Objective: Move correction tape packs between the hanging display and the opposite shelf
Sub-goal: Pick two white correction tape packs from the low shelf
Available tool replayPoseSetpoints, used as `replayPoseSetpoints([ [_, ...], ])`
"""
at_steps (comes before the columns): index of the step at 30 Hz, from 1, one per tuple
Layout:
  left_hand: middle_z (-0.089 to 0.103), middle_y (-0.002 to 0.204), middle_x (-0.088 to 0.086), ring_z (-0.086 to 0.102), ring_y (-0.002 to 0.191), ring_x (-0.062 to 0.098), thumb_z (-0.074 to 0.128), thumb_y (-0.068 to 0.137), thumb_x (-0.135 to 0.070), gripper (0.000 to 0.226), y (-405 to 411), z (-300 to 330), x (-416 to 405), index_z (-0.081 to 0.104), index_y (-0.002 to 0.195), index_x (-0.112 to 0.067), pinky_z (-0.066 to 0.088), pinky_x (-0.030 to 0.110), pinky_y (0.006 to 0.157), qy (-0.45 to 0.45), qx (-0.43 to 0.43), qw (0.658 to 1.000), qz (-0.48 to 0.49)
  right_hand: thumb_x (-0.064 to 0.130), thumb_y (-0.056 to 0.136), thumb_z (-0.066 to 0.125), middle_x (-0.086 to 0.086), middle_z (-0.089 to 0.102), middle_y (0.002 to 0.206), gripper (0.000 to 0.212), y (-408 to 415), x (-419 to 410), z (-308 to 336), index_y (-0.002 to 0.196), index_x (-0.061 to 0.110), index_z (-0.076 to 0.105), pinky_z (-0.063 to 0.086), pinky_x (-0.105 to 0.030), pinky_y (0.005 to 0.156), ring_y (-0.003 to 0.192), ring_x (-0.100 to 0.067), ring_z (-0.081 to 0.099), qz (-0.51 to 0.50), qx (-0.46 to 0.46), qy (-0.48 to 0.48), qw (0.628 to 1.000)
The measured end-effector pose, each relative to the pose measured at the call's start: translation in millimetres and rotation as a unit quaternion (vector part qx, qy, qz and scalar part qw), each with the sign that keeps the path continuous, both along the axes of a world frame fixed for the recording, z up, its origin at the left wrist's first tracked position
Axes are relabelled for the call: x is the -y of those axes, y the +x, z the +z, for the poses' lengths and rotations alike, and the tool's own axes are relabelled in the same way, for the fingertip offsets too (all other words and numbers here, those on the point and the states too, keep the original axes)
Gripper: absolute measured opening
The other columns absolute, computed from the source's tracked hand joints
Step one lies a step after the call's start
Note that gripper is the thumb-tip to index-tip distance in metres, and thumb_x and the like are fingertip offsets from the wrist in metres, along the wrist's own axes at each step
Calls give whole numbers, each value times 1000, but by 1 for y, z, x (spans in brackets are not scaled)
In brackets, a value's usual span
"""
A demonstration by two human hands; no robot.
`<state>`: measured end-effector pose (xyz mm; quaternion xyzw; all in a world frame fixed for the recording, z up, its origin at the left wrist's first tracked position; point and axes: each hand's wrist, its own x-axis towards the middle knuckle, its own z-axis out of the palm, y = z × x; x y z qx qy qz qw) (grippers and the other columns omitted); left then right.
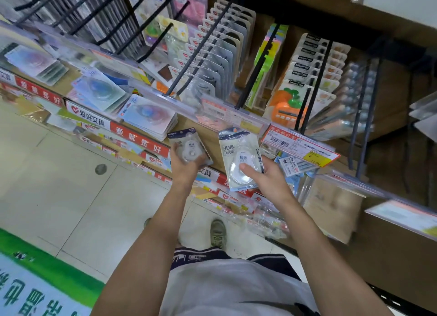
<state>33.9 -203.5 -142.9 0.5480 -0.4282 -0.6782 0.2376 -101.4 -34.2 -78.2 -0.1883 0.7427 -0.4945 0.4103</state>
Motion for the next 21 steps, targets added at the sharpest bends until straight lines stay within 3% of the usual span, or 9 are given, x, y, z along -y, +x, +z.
replayPoseSetpoints([
  [2,60,130,9,67,111,27,79,75,9,94,15,3,2,29,150,-20,61,49,85,23,-17,1000,13,26,93,72,8,75,109,29,5,6,-1,121,19,68,53,-25,90,101,-5,70,10,14,6,1000],
  [4,65,124,7,71,101,23,74,81,11,82,32,11,4,35,148,-16,62,35,68,45,-30,998,25,23,93,71,8,75,106,25,10,14,-4,118,18,68,53,-14,77,93,-1,71,26,33,11,999],
  [8,67,124,10,75,88,17,71,85,7,59,71,28,11,48,136,-13,60,28,63,57,-34,997,35,21,92,72,17,73,94,14,24,32,-11,105,27,67,49,-7,65,79,8,69,67,48,22,996],
  [10,69,113,5,75,77,12,70,87,5,50,92,41,14,49,127,-16,61,29,64,67,-30,996,40,23,92,73,12,75,94,14,37,42,-12,105,25,68,56,-15,74,83,3,71,86,60,39,994],
  [12,67,109,0,74,78,14,71,86,4,53,114,49,17,45,127,-17,61,31,66,74,-21,996,49,27,88,77,4,78,97,17,52,52,-12,104,23,71,59,-42,89,93,-16,74,95,78,48,991],
  [14,66,117,5,72,89,22,77,82,1,62,139,52,22,44,133,-14,61,35,69,79,-16,995,65,40,81,79,-2,78,98,27,67,68,-10,103,25,72,59,-55,83,89,-23,75,119,77,55,988],
  [17,65,123,13,72,98,30,84,70,-8,69,172,57,32,49,129,-10,61,36,70,83,-9,992,95,27,93,71,5,77,97,17,89,96,-5,109,25,70,54,-20,55,76,-6,71,168,77,45,982],
  [18,66,123,14,72,98,31,83,71,-6,62,183,58,38,51,123,-11,61,37,70,83,-6,991,105,24,94,70,9,76,99,17,96,108,-2,112,26,69,49,-14,54,80,-5,71,186,79,39,979],
  [21,65,115,9,70,91,32,74,81,5,39,218,67,59,51,105,-16,60,41,69,79,-7,987,141,30,93,72,10,74,113,28,125,153,6,120,27,67,57,-24,74,104,-10,70,231,78,36,969],
])
